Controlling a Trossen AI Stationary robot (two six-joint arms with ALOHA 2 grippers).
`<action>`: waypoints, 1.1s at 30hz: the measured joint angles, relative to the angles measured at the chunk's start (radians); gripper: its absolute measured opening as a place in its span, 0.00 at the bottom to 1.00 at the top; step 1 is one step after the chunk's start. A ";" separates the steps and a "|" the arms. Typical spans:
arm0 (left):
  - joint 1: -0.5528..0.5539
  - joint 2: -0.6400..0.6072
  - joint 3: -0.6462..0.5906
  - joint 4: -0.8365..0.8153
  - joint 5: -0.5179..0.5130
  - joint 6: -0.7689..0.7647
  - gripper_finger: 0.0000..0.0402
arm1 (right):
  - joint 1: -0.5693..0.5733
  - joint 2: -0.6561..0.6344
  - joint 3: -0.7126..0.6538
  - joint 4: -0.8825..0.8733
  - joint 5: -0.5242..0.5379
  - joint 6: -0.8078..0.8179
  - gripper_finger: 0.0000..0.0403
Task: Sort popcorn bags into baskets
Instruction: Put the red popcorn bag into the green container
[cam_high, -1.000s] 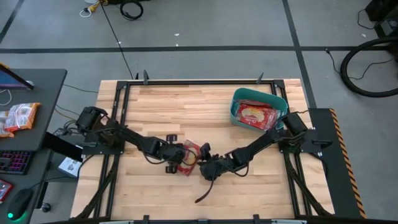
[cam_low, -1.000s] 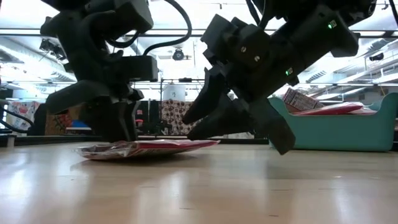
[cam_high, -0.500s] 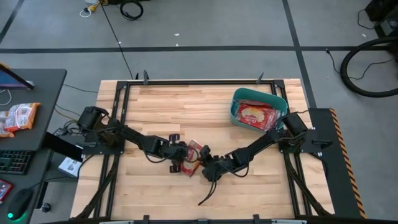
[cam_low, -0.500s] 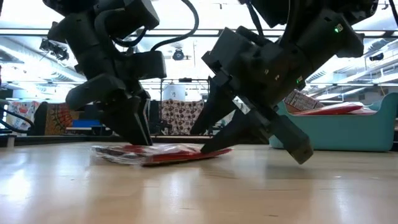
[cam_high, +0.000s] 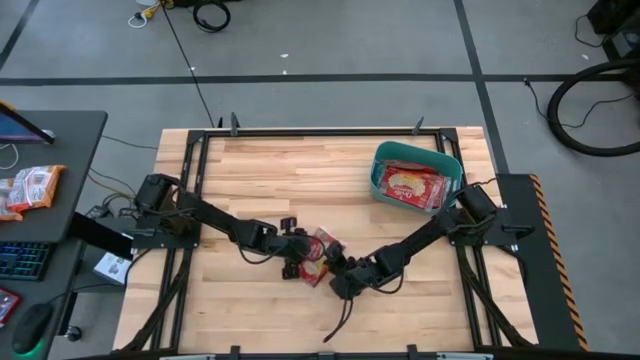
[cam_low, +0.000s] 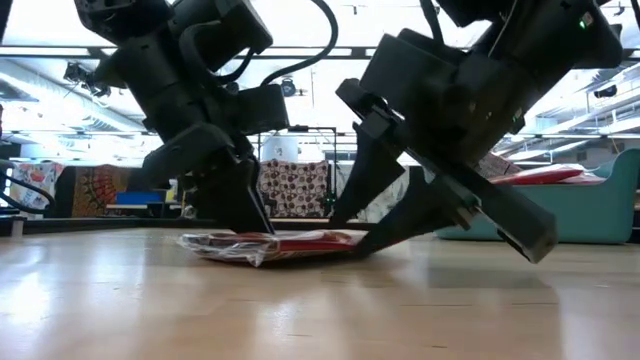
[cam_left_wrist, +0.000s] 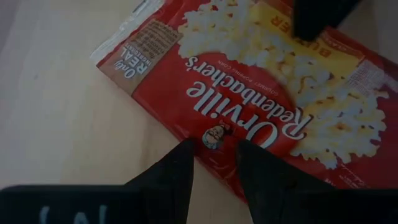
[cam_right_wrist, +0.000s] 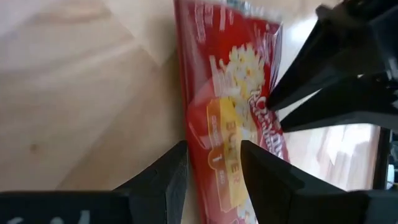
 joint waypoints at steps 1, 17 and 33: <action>0.000 0.001 -0.001 0.006 0.002 0.004 0.32 | 0.000 0.000 0.000 -0.008 -0.001 0.003 0.38; 0.000 0.004 -0.004 0.027 0.010 0.025 0.32 | -0.025 0.002 -0.001 0.023 0.085 -0.067 0.37; -0.001 -0.105 -0.012 -0.068 -0.015 0.073 0.32 | -0.008 -0.013 -0.001 0.057 0.157 -0.083 0.05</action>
